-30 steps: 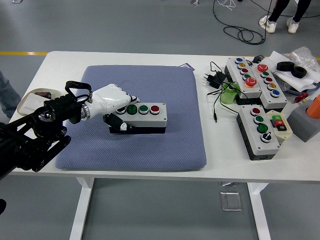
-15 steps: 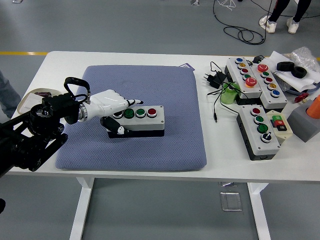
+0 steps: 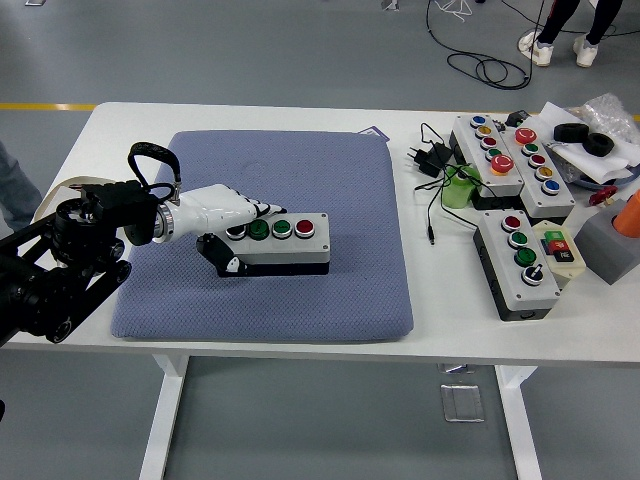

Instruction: Pick up the button,place it on the desk,press the button,press the button

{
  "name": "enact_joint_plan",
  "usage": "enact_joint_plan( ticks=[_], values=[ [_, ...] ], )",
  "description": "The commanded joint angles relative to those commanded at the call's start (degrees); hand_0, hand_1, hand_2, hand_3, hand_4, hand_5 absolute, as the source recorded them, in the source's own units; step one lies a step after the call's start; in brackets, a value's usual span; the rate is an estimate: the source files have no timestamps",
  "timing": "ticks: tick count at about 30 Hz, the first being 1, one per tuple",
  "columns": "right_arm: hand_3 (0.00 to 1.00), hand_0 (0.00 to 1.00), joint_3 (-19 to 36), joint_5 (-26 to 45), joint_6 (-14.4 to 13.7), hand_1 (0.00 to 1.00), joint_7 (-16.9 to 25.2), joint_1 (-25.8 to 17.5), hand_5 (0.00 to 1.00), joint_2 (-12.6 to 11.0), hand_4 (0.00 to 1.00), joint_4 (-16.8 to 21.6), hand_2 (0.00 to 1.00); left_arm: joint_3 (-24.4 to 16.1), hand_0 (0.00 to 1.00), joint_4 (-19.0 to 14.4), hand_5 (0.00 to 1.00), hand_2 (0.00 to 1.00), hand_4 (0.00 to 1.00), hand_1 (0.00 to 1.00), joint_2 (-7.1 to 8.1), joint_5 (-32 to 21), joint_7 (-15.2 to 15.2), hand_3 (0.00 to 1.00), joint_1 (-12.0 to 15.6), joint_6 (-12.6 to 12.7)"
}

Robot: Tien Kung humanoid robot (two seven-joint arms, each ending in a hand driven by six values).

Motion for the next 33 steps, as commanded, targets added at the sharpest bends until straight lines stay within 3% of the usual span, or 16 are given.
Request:
enact_joint_plan(
  ticks=[1, 5, 6, 7, 12, 13, 14, 15, 18, 19, 24, 27, 33],
  values=[
    [0.565, 0.643, 0.04, -0.13, 0.05, 0.462, -0.01, -0.01, 0.235, 0.00, 0.311, 0.00, 0.616, -1.00, 0.927, -0.93, 0.322, 0.998, 0.856, 0.961, -0.01, 0.00, 0.06, 0.998, 0.05, -1.29],
    [0.565, 0.643, 0.15, -0.20, 0.05, 0.462, -0.01, -0.13, 0.235, -0.01, 0.311, 0.00, 0.616, -4.33, 0.927, -4.43, 0.322, 0.998, 0.856, 0.961, 0.19, 0.00, 0.38, 0.998, 0.36, -3.98],
    [0.565, 0.643, 0.15, -0.19, 0.05, 0.462, -0.01, -0.14, 0.235, -0.02, 0.311, 0.00, 0.616, -4.85, 0.927, -4.98, 0.322, 0.998, 0.856, 0.961, 0.26, 0.00, 0.38, 0.998, 0.41, -4.21],
    [0.565, 0.643, 0.10, -0.08, 0.02, 0.462, 0.01, -0.18, 0.235, -0.04, 0.311, 0.00, 0.616, -5.83, 0.991, -6.00, 0.291, 0.998, 0.833, 0.994, 0.43, 0.00, 0.32, 0.998, 0.48, -4.47],
    [0.565, 0.643, 0.23, -0.09, -0.06, 0.462, -0.02, -0.38, 0.235, -0.03, 0.311, 0.00, 0.616, -9.94, 0.991, -10.82, 0.291, 0.998, 0.833, 0.994, 1.01, 0.00, 1.92, 0.998, 1.61, -4.73],
    [0.565, 0.643, 0.24, -0.08, -0.08, 0.462, -0.03, -0.40, 0.235, -0.02, 0.312, 0.00, 0.616, -10.29, 0.829, -11.66, 0.370, 0.905, 0.794, 0.826, 1.09, 0.00, 2.42, 0.998, 1.79, -4.78],
    [0.565, 0.643, 0.25, -0.04, -0.12, 0.462, -0.03, -0.44, 0.235, -0.02, 0.312, 0.00, 0.616, -10.86, 0.829, -12.96, 0.370, 0.905, 0.794, 0.826, 1.33, 0.00, 3.37, 0.998, 2.21, -4.88],
    [0.565, 0.643, 0.25, -0.01, -0.14, 0.462, -0.03, -0.48, 0.235, -0.01, 0.312, 0.00, 0.616, -11.25, 0.829, -14.43, 0.370, 0.905, 0.794, 0.826, 1.52, 0.00, 4.29, 0.998, 2.56, -4.75],
    [0.565, 0.643, 0.13, 0.04, -0.13, 0.462, -0.01, -0.64, 0.235, -0.03, 0.312, 0.00, 0.616, -11.92, 0.829, -18.43, 0.370, 0.905, 0.794, 0.826, 1.80, 0.00, 8.24, 0.998, 3.40, -0.82],
    [0.565, 0.643, 0.11, 0.01, -0.11, 0.462, -0.01, -0.67, 0.235, -0.03, 0.312, 0.00, 0.616, -11.88, 0.060, -19.43, 0.002, 0.038, 0.220, 0.002, 1.84, 0.00, 9.72, 0.848, 3.48, -0.33],
    [0.565, 0.643, -0.03, 0.02, -0.05, 0.462, 0.01, -0.65, 0.235, -0.03, 0.312, 0.00, 0.616, -10.99, 0.060, -21.35, 0.002, 0.038, 0.220, 0.002, 2.15, 0.00, 13.20, 0.848, 3.65, -1.45],
    [0.565, 0.644, -0.13, 0.25, -0.11, 0.462, 0.04, -0.57, 0.235, -0.01, 0.312, 0.00, 0.616, -10.64, 0.023, -21.53, 0.002, 0.003, 0.199, 0.002, 2.29, 0.00, 13.77, 0.811, 3.80, -3.24],
    [0.565, 0.644, -0.02, 0.31, -0.20, 0.463, 0.09, -0.37, 0.234, 0.02, 0.311, 0.00, 0.616, -10.29, 0.016, -21.70, 0.002, 0.002, 0.168, 0.002, 2.60, -2.51, 14.55, 0.795, 4.10, -4.11]
  ],
)
